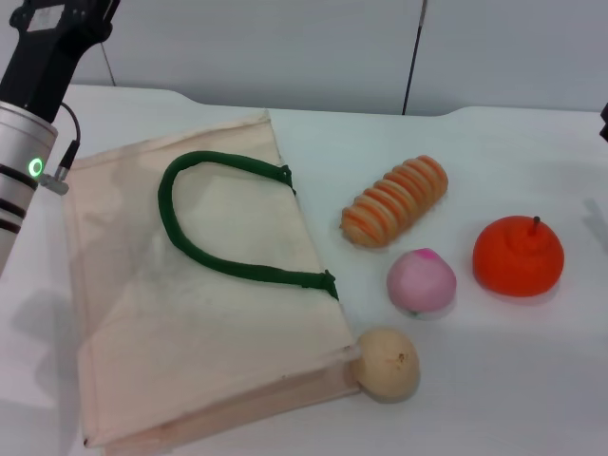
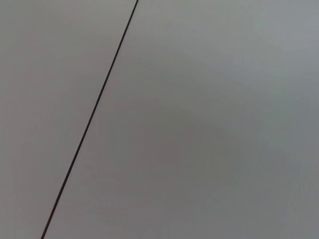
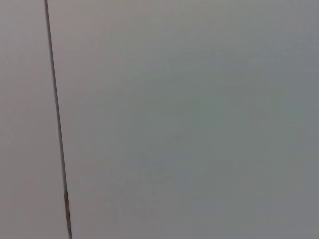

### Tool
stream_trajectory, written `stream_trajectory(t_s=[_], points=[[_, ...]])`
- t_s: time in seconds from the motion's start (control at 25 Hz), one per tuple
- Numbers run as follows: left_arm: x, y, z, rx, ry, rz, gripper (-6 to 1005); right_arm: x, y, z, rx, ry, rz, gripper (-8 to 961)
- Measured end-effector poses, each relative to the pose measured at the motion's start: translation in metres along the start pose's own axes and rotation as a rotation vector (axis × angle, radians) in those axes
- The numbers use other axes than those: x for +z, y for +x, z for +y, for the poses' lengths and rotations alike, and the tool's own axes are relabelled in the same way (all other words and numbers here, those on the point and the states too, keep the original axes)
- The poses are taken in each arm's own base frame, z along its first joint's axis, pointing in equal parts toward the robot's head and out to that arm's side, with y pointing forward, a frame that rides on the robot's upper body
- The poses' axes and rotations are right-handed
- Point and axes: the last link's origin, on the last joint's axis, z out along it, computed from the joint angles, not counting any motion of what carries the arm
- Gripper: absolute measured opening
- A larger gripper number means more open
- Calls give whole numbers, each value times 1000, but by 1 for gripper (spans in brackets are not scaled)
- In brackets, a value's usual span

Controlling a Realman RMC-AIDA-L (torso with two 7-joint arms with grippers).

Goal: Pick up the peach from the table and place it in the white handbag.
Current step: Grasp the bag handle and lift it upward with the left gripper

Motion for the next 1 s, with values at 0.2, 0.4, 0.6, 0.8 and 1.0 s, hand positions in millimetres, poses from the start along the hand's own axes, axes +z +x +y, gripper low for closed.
stream_trajectory(t_s=[0.2,0.4,0.6,0.8,1.0], points=[[1,1,1,0,-7,3,750,0,0,0,0,0,0,894],[1,0,2,1,-14,-1,751,0,0,0,3,1,0,893],[1,0,1,-3,-9,-4,744,0,0,0,5,0,0,893],[1,0,1,-24,-16,-12,740,0,0,0,6,0,0,894],[6,-2,1,-93,-81,-86,740,0,0,0,7,2,3,894]])
